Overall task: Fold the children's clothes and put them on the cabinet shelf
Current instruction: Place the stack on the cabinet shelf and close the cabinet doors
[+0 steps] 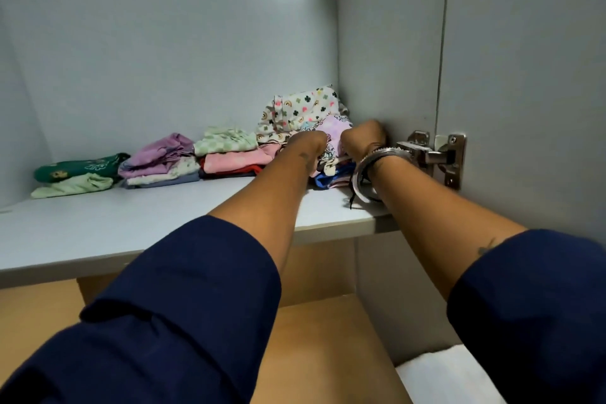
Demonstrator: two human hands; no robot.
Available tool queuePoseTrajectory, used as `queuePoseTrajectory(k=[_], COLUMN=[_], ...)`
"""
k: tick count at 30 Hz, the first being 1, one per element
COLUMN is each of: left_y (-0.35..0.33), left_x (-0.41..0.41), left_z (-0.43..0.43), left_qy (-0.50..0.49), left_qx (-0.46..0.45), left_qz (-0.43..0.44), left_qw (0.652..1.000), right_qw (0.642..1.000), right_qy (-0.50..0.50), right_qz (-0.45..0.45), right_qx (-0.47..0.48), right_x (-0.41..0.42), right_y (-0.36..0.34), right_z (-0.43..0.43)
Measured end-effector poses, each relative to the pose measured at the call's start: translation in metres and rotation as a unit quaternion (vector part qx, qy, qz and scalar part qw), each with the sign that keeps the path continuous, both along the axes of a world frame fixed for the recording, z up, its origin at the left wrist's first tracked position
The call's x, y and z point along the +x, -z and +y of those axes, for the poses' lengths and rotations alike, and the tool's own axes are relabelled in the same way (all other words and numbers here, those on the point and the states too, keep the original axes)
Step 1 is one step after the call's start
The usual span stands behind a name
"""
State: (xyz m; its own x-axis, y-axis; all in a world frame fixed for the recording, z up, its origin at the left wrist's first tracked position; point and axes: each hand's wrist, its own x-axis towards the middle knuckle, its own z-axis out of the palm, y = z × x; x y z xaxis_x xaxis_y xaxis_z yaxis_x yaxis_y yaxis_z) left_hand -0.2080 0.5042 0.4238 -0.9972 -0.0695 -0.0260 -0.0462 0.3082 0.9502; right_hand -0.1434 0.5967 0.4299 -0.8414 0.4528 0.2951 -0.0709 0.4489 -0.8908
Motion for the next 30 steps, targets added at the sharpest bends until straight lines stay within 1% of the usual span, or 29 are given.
queuePoseTrajectory(k=[1,2,4,5,6,8,10,12,13,14,15,17,18,19,20,22,24,25,26,27,28,29,30], left_y=[-0.002,-0.004,-0.015,-0.020,-0.024,-0.033,-0.036,-0.033,-0.033,-0.031,-0.027,-0.018,-0.010,-0.002,0.009,0.027,0.040,0.042,0.044,0.045,0.044,0.042,0.040], left_x=[-0.007,-0.007,0.042,0.064,0.079,0.104,0.126,0.148,0.161,0.175,0.191,0.224,0.249,0.285,0.321,0.399,0.478,0.515,0.541,0.566,0.585,0.597,0.605], left_z=[0.002,0.004,0.002,0.000,-0.003,-0.010,-0.023,-0.045,-0.059,-0.078,-0.099,-0.143,-0.168,-0.195,-0.225,-0.277,-0.322,-0.342,-0.357,-0.374,-0.390,-0.403,-0.414], left_qy=[-0.010,-0.010,-0.002,0.017,0.022,0.020,0.007,-0.016,-0.031,-0.059,-0.098,-0.194,-0.239,-0.283,-0.329,-0.408,-0.465,-0.486,-0.507,-0.536,-0.568,-0.595,-0.608], left_qx=[-0.002,0.006,0.012,0.035,0.037,0.090,0.150,0.222,0.245,0.251,0.234,0.157,0.101,0.045,-0.007,-0.112,-0.188,-0.217,-0.237,-0.256,-0.260,-0.245,-0.227], left_qz=[0.006,-0.001,-0.009,-0.016,-0.004,0.011,0.026,0.036,0.046,0.062,0.087,0.174,0.229,0.298,0.374,0.505,0.571,0.584,0.586,0.567,0.524,0.460,0.388], left_qw=[1.000,1.000,1.000,0.999,0.999,0.996,0.988,0.974,0.968,0.964,0.963,0.953,0.938,0.911,0.867,0.752,0.650,0.613,0.586,0.571,0.579,0.612,0.655], right_qw=[0.997,0.983,0.928,0.907,0.906,0.925,0.935,0.931,0.928,0.924,0.920,0.904,0.892,0.876,0.858,0.814,0.749,0.709,0.666,0.622,0.585,0.554,0.527], right_qy=[0.040,0.078,0.128,0.139,0.138,0.127,0.115,0.097,0.082,0.063,0.043,-0.005,-0.038,-0.078,-0.117,-0.180,-0.220,-0.230,-0.238,-0.251,-0.264,-0.276,-0.283], right_qz=[0.038,0.093,0.194,0.225,0.232,0.195,0.162,0.159,0.168,0.180,0.197,0.241,0.268,0.299,0.334,0.410,0.503,0.551,0.590,0.618,0.632,0.634,0.629], right_qx=[0.058,0.138,0.293,0.328,0.327,0.301,0.294,0.314,0.321,0.330,0.336,0.353,0.362,0.369,0.372,0.370,0.371,0.376,0.390,0.411,0.435,0.465,0.497], right_x=[0.004,0.007,0.013,0.016,0.018,0.026,0.040,0.060,0.072,0.084,0.098,0.128,0.148,0.170,0.195,0.250,0.316,0.349,0.378,0.409,0.433,0.453,0.468], right_y=[-0.002,-0.004,-0.011,-0.016,-0.021,-0.030,-0.034,-0.037,-0.038,-0.040,-0.043,-0.053,-0.059,-0.065,-0.071,-0.083,-0.091,-0.095,-0.098,-0.103,-0.107,-0.110,-0.112], right_z=[-0.002,-0.004,-0.006,-0.007,-0.007,-0.009,-0.014,-0.026,-0.036,-0.051,-0.069,-0.112,-0.138,-0.170,-0.205,-0.268,-0.328,-0.356,-0.378,-0.403,-0.425,-0.446,-0.463])
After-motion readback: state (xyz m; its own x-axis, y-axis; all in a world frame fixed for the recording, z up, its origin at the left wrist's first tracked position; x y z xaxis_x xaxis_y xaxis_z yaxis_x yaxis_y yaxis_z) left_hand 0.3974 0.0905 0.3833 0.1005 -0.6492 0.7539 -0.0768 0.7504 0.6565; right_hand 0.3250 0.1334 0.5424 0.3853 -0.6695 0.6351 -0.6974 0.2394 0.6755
